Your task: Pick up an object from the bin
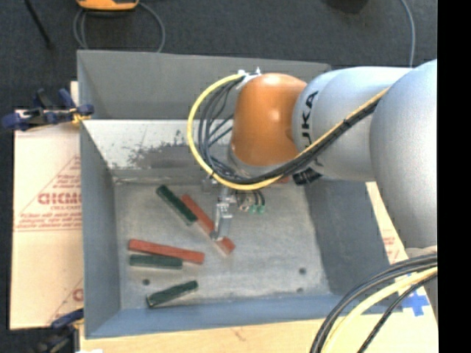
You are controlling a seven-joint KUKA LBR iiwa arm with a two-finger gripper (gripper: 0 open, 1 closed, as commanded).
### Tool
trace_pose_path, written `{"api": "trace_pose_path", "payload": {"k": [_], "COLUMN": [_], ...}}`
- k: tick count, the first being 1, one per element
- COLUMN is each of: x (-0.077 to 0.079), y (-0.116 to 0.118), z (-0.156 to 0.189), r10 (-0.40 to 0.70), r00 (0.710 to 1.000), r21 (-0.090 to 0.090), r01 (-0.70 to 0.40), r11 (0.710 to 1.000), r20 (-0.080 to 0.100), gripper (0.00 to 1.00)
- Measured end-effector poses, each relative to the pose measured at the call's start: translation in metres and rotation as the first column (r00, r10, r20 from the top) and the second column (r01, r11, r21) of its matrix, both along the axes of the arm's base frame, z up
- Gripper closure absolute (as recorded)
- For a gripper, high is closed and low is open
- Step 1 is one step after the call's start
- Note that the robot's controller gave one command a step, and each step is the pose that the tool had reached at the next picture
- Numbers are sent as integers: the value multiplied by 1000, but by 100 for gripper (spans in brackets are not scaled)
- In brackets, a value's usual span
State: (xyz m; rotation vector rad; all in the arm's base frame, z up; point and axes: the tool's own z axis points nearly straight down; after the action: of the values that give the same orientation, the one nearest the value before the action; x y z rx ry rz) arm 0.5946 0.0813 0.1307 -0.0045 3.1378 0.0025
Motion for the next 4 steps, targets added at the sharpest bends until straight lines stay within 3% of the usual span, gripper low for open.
{"api": "trace_pose_path", "payload": {"k": [1, 2, 3, 4], "x": [2, 10, 0, 8], "y": [-6, -9, -18, -13], "z": [-27, -61, -60, -60], "r10": [-167, -360, -239, -334], "r00": [986, 933, 971, 943], "r21": [2, 0, -2, 0], "r01": [167, 360, 239, 334], "r11": [986, 933, 971, 943], "r20": [6, -1, 0, 0], "gripper": [0, 0, 0, 0]}}
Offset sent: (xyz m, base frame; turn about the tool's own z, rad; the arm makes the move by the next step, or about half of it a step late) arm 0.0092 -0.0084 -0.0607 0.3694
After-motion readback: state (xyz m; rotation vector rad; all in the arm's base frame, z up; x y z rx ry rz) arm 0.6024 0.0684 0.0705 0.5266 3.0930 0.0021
